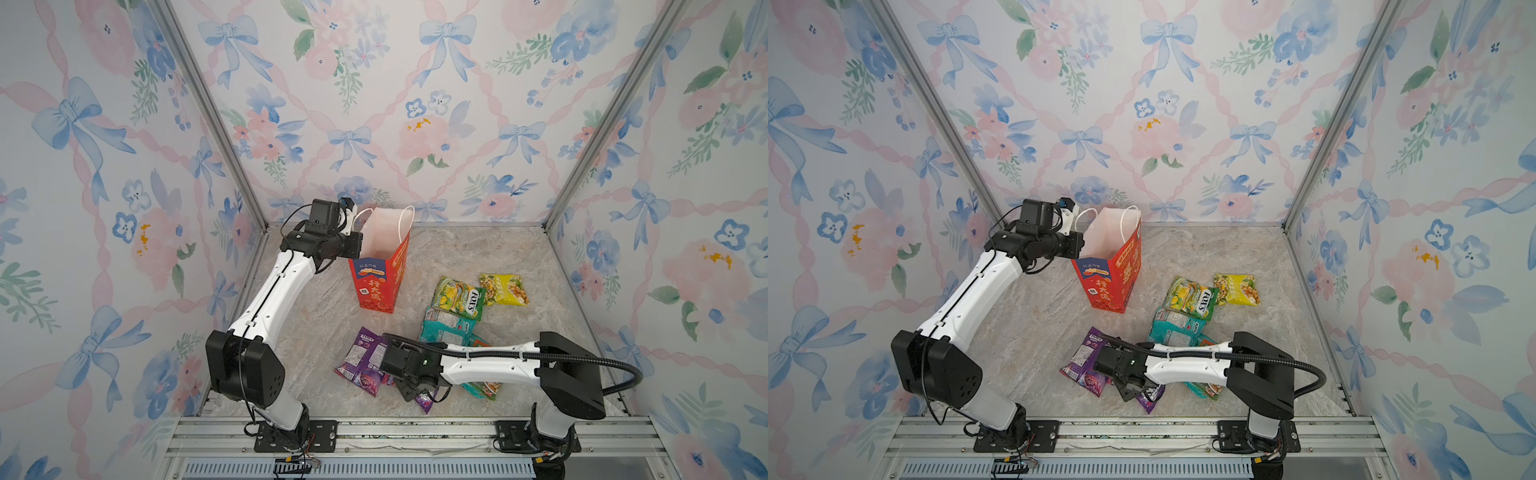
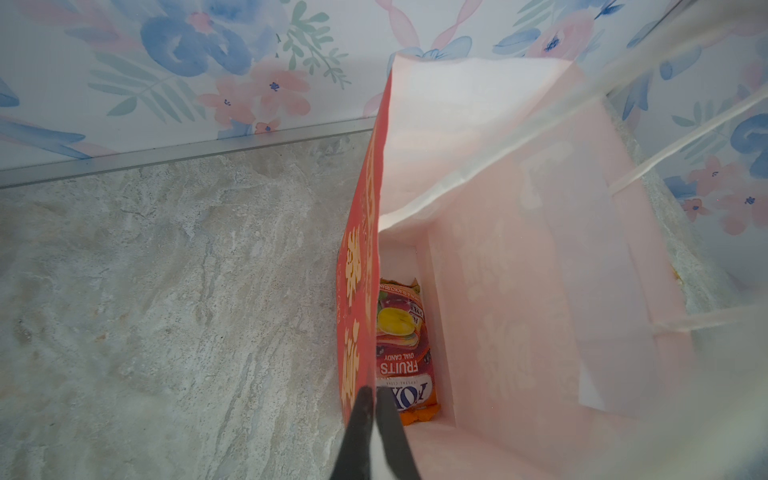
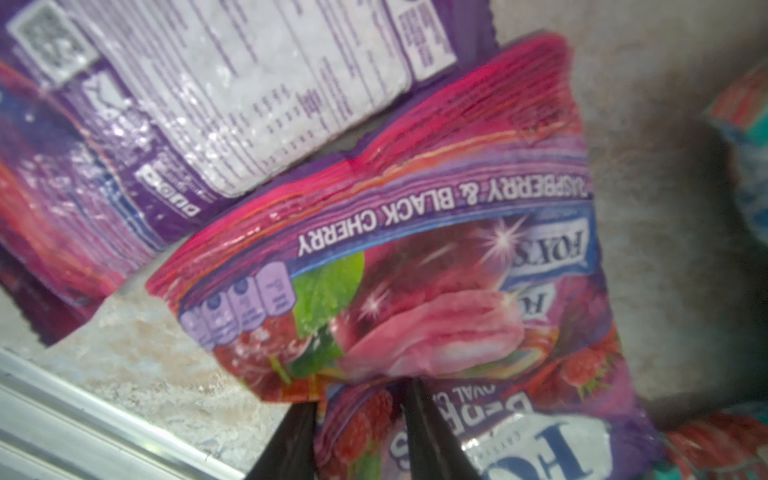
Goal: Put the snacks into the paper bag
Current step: 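Move the right gripper down to the purple raspberry Fox's bag and grasp it, then lift the raspberry bag with the right gripper and carry it above the paper bag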
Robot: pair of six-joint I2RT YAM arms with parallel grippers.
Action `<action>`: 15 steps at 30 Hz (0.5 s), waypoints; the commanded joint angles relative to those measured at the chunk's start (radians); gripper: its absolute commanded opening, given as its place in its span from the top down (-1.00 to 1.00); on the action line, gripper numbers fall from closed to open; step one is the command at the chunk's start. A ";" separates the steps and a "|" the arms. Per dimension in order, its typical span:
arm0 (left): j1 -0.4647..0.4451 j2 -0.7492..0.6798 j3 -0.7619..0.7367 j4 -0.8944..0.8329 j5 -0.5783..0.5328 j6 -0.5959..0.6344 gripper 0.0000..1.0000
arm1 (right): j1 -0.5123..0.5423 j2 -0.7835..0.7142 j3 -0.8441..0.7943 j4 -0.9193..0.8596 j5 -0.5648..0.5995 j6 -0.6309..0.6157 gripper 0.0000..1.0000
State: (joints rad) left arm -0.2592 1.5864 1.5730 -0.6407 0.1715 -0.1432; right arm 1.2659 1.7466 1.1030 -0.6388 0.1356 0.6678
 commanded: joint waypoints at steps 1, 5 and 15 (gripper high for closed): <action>0.007 -0.009 -0.010 -0.005 -0.004 0.002 1.00 | -0.029 -0.011 -0.025 0.043 -0.025 0.017 0.45; 0.008 -0.006 -0.009 -0.005 -0.002 0.001 1.00 | -0.043 -0.027 -0.017 0.043 -0.031 0.007 0.85; 0.008 -0.009 -0.008 -0.006 -0.003 0.002 1.00 | -0.084 -0.173 0.033 0.014 -0.021 -0.027 1.00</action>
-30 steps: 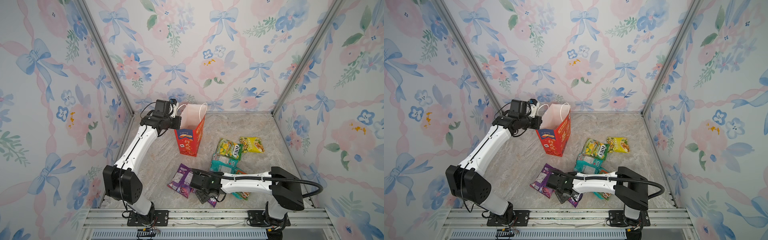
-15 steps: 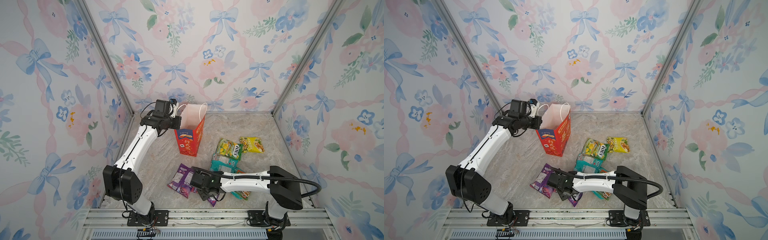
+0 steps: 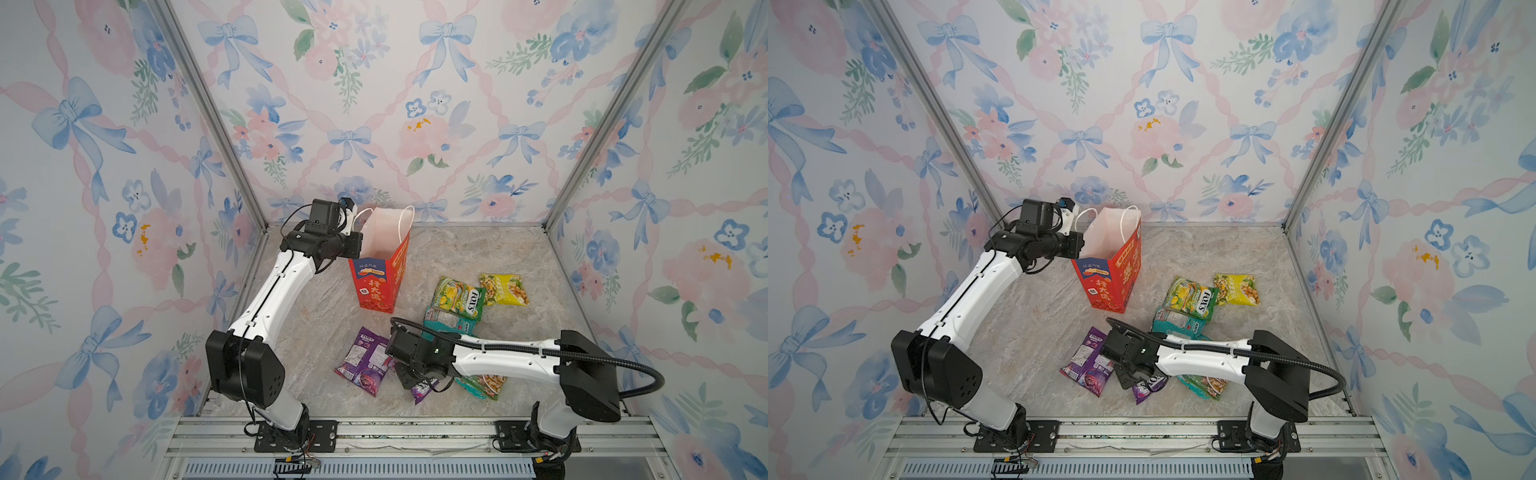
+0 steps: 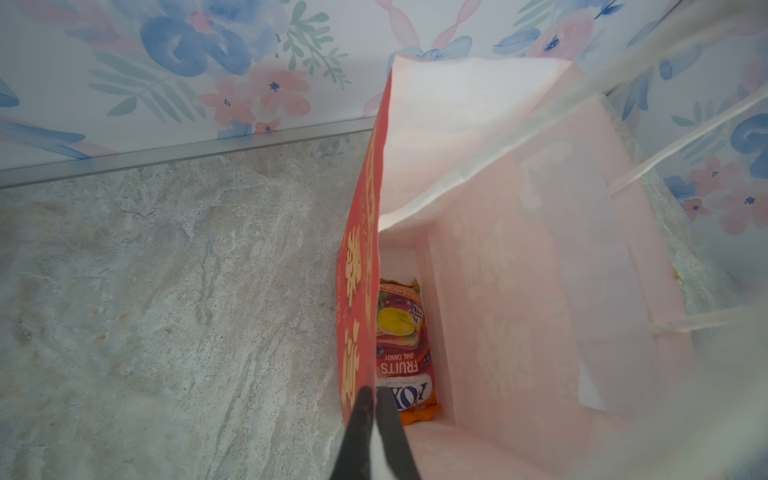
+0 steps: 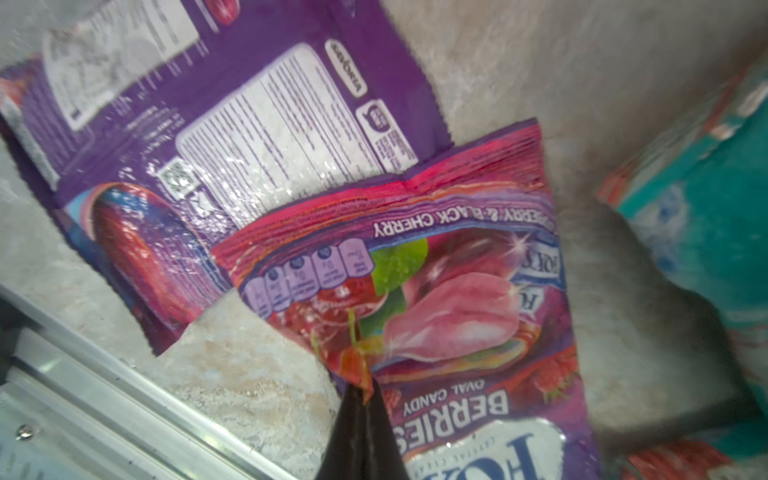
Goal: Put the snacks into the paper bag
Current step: 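Lift the raspberry bag with the right gripper and carry it above the paper bag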
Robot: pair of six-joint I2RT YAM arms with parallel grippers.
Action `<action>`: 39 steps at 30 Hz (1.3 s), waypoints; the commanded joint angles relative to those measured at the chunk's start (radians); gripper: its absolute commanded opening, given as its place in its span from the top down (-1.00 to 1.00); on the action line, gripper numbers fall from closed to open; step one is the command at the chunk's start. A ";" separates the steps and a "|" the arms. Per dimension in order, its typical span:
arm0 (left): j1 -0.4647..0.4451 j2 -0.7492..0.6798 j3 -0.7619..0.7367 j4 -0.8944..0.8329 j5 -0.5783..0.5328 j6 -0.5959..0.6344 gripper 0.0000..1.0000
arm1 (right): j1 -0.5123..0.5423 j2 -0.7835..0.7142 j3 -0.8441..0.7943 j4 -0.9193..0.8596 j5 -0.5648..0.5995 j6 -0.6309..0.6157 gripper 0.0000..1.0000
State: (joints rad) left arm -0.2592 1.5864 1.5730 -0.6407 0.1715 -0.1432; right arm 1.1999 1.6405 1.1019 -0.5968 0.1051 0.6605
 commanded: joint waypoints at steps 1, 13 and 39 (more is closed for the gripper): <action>0.008 -0.008 -0.008 -0.006 -0.004 0.002 1.00 | -0.024 -0.084 0.037 -0.026 0.010 -0.019 1.00; 0.008 -0.007 -0.011 -0.005 0.013 0.002 1.00 | -0.136 -0.247 0.073 -0.008 -0.004 -0.017 1.00; 0.005 -0.004 -0.010 -0.006 0.046 0.002 1.00 | -0.420 -0.228 0.514 0.103 -0.005 -0.227 1.00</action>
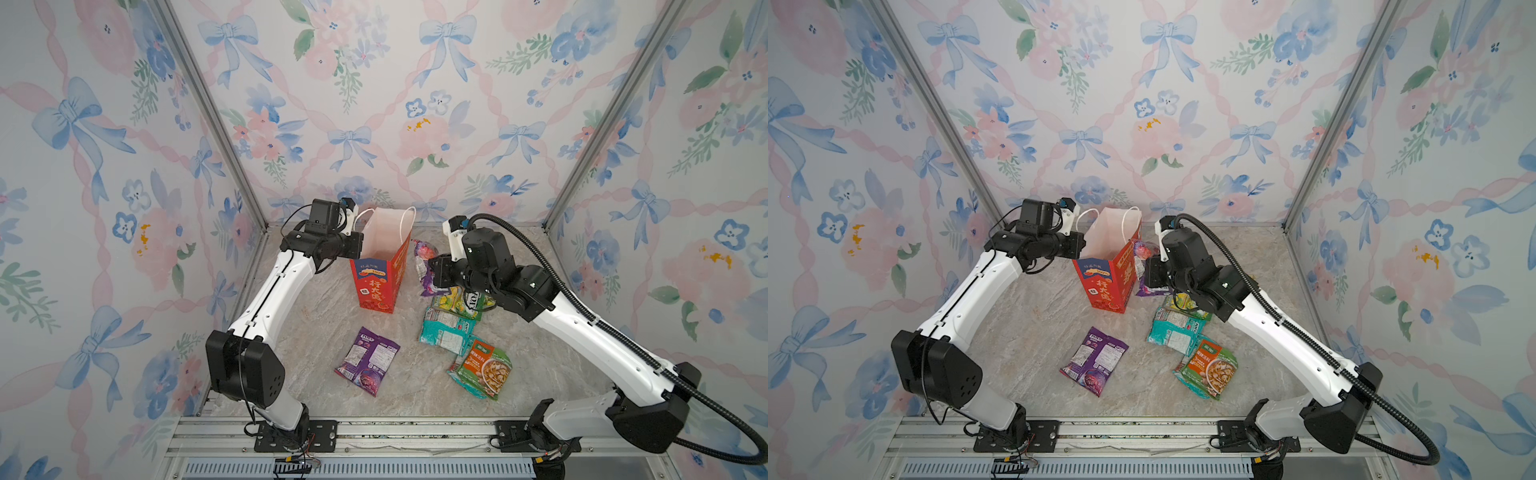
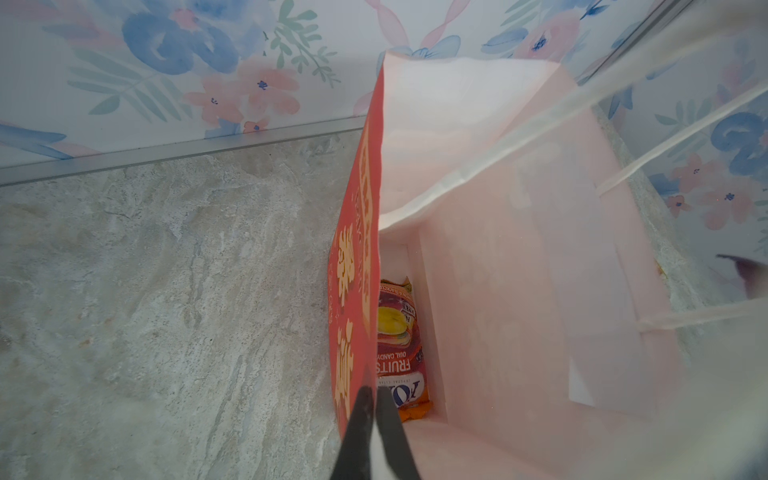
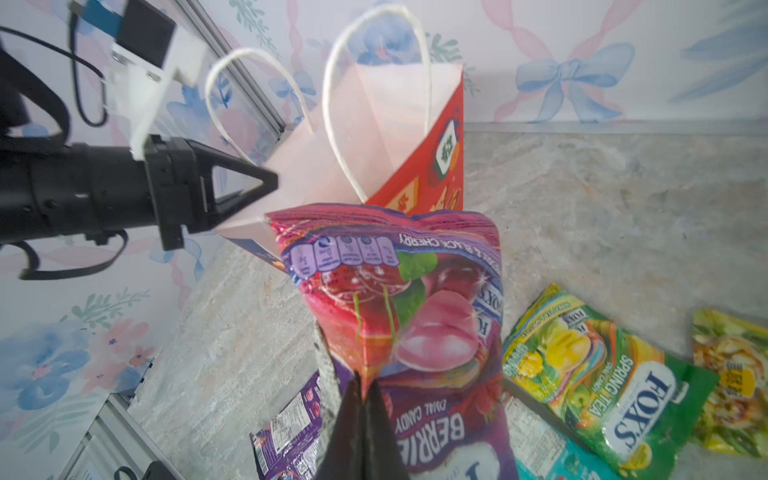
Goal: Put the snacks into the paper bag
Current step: 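Lift the raspberry bag with the right gripper and carry it above the paper bag, then lower the raspberry bag into the paper bag and open the right gripper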
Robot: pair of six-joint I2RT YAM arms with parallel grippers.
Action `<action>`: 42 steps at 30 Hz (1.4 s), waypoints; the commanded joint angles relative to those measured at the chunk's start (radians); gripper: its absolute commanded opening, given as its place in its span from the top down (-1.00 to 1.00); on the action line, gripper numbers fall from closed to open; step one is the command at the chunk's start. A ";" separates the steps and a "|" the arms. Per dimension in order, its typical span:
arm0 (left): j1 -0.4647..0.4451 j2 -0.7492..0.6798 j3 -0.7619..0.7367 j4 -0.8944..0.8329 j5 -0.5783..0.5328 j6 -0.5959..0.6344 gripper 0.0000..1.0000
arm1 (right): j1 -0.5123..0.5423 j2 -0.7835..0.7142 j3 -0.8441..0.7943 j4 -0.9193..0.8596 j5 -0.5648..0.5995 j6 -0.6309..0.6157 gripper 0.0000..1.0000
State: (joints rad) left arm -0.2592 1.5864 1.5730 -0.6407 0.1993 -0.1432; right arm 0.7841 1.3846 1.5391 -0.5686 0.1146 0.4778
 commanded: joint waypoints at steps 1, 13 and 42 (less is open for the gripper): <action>0.005 -0.004 -0.012 -0.005 0.018 0.002 1.00 | -0.003 0.042 0.096 0.087 -0.036 -0.042 1.00; 0.005 -0.006 -0.014 -0.007 0.015 0.002 1.00 | 0.055 0.198 0.328 0.109 -0.140 -0.044 1.00; 0.005 -0.006 -0.011 -0.006 0.040 -0.009 1.00 | 0.015 0.518 0.725 0.102 -0.213 -0.017 1.00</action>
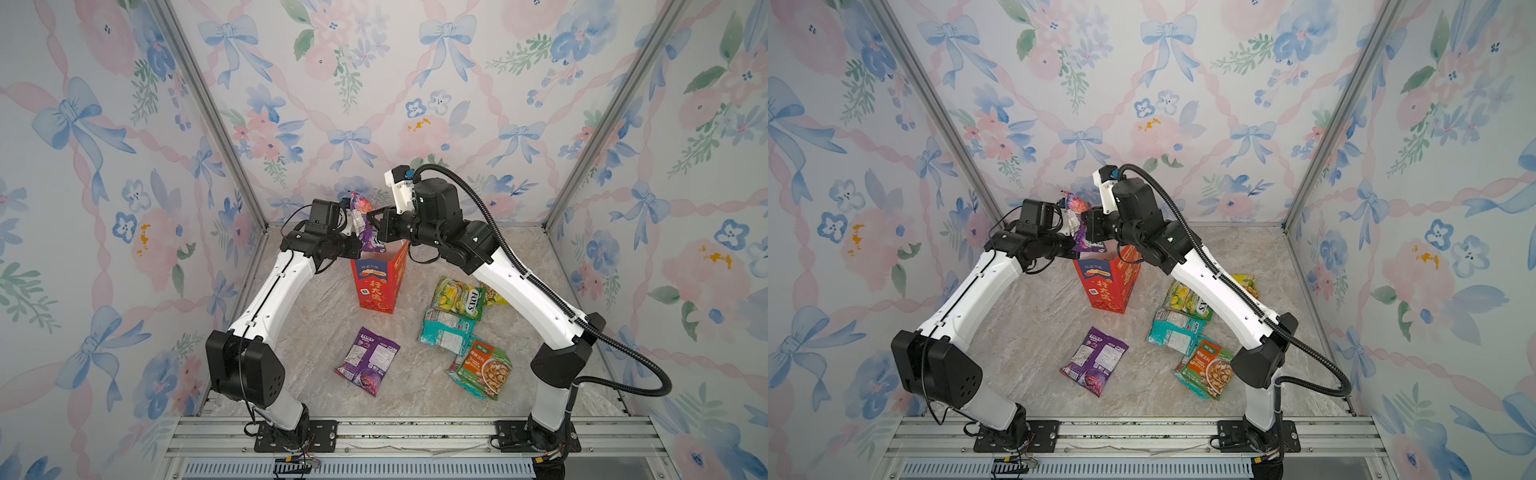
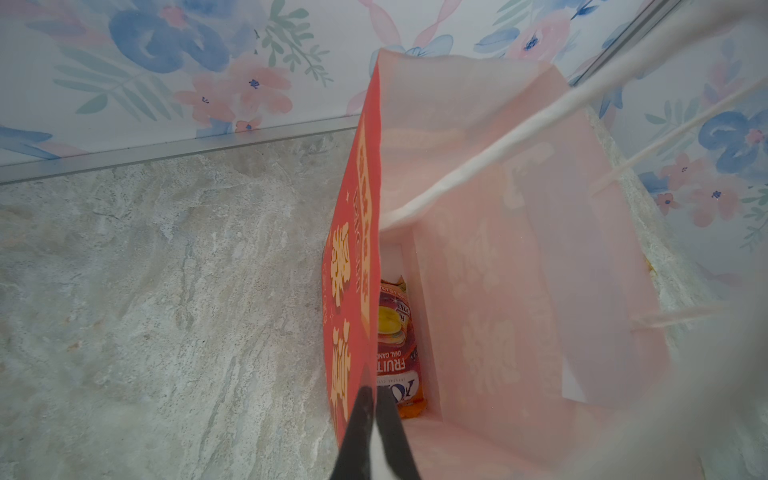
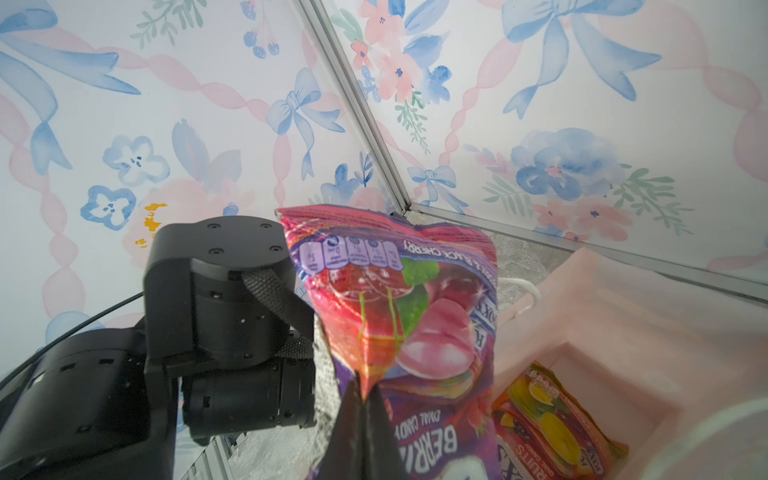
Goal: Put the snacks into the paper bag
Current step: 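Lower the raspberry bag into the paper bag and open the right gripper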
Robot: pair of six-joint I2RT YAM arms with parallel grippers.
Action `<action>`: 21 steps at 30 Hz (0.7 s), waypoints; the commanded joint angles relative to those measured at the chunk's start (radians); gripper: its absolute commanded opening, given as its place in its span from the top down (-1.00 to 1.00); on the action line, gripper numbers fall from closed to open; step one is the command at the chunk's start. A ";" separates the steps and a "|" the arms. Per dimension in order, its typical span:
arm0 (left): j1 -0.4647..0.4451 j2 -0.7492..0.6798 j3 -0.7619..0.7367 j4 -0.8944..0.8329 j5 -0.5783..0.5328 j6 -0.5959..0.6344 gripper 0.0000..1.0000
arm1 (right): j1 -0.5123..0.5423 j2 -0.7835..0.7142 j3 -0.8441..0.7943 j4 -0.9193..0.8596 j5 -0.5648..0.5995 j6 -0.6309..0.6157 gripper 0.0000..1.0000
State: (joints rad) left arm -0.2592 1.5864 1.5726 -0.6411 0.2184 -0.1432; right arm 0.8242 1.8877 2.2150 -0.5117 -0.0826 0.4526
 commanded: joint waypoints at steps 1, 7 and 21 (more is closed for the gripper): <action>0.006 -0.005 -0.011 -0.005 0.019 -0.009 1.00 | -0.029 0.017 0.046 0.045 -0.016 0.010 1.00; 0.007 -0.005 -0.012 -0.005 0.015 -0.008 1.00 | -0.053 -0.012 -0.029 0.086 -0.005 0.023 1.00; 0.006 -0.010 -0.013 -0.004 0.016 -0.009 1.00 | -0.114 -0.080 -0.249 0.209 0.008 0.102 1.00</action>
State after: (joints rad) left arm -0.2592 1.5864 1.5726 -0.6411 0.2184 -0.1432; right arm 0.7277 1.8881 1.9831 -0.3969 -0.0784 0.5251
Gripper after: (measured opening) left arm 0.047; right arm 0.045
